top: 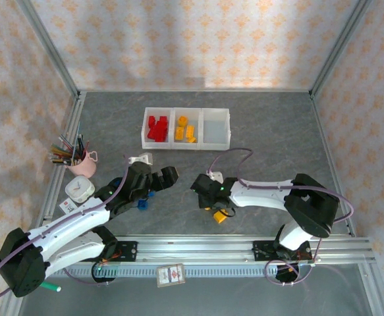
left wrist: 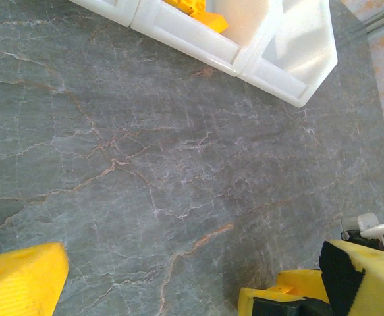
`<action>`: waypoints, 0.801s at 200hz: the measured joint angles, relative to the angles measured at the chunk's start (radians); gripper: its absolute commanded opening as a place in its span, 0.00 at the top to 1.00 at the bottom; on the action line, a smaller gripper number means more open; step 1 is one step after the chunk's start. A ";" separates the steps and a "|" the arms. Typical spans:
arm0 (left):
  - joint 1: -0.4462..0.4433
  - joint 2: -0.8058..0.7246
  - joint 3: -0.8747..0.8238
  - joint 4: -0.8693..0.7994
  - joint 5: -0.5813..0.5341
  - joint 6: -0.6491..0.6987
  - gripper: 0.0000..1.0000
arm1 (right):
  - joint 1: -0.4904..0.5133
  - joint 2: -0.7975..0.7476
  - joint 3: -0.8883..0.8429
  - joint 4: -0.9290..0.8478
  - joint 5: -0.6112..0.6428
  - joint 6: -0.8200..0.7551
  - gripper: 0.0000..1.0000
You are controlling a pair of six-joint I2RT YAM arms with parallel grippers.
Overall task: Sort the legos into containers by color
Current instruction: Pick up the lego from the bottom-center of the table, then place the lego in the container.
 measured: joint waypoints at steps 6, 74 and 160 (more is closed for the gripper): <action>0.000 0.000 0.000 0.000 -0.002 0.000 0.01 | 0.000 0.000 0.013 -0.007 0.005 -0.008 0.38; 0.038 -0.004 0.079 -0.063 -0.068 0.039 0.01 | -0.109 0.041 0.285 -0.003 0.042 -0.174 0.39; 0.196 0.010 0.129 -0.059 -0.078 0.090 0.01 | -0.296 0.398 0.751 0.108 0.057 -0.396 0.38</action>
